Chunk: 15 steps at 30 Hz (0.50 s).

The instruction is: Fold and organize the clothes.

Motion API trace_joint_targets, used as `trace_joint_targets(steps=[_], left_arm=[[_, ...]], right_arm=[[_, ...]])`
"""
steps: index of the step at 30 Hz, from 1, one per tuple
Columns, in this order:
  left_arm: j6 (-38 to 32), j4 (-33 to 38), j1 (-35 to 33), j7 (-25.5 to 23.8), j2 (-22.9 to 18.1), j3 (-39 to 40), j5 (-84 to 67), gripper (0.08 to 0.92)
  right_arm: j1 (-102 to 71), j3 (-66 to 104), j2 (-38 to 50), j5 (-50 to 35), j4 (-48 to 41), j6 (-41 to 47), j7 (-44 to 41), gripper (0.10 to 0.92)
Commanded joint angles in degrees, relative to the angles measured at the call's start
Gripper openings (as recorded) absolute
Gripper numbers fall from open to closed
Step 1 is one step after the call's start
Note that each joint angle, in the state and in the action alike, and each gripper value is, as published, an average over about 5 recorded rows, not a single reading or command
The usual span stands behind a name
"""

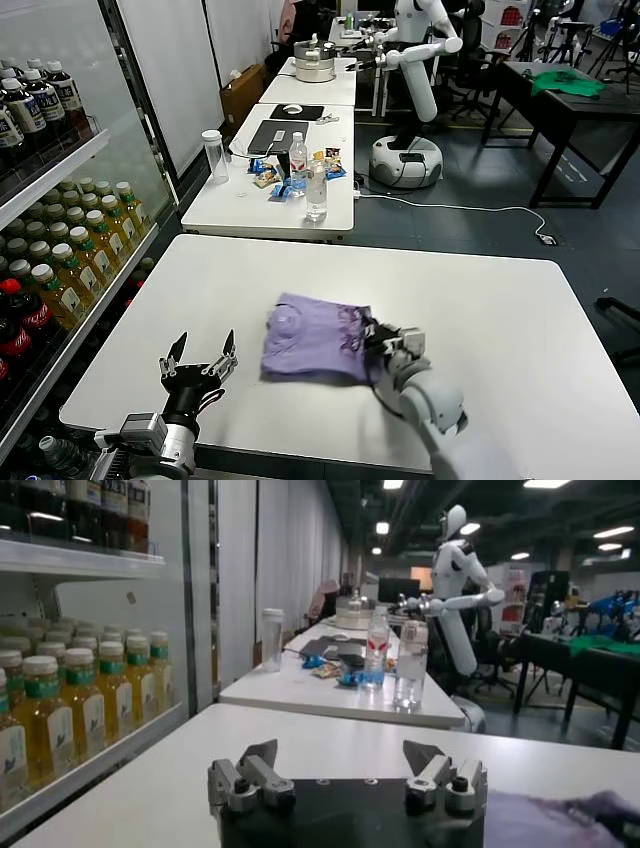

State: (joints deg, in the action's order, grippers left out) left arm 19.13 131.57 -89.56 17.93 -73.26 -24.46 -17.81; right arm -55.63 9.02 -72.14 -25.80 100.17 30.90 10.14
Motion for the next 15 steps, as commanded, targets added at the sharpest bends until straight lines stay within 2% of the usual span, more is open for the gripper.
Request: trace_joint_targets(steps=[1,4,9,15], left_arm=[[0.03,0.09,-0.08,-0.19,0.00,0.06,0.01,0.823],[0.06,0.11,-0.03,-0.28,0.00,0.39,0.12,0.823],[0.12,0.10,0.14,-0.37,-0.04,1.04,0.47,0.823],[0.06,0.00,0.16,-0.55,-0.11,1.56,0.72,0.823]], right_arm=[[11.21,3.52,11.90,7.82,-9.93,-2.85,-11.45,0.154],[11.44,3.85,13.02,11.43,-11.43,-5.77,-14.20,0.154],[8.27,5.15,12.38,12.67,-9.38,-12.96,-12.14,0.170],[-2.51,12.16,11.80,13.44,-1.92,-19.07,-8.38,0.322]])
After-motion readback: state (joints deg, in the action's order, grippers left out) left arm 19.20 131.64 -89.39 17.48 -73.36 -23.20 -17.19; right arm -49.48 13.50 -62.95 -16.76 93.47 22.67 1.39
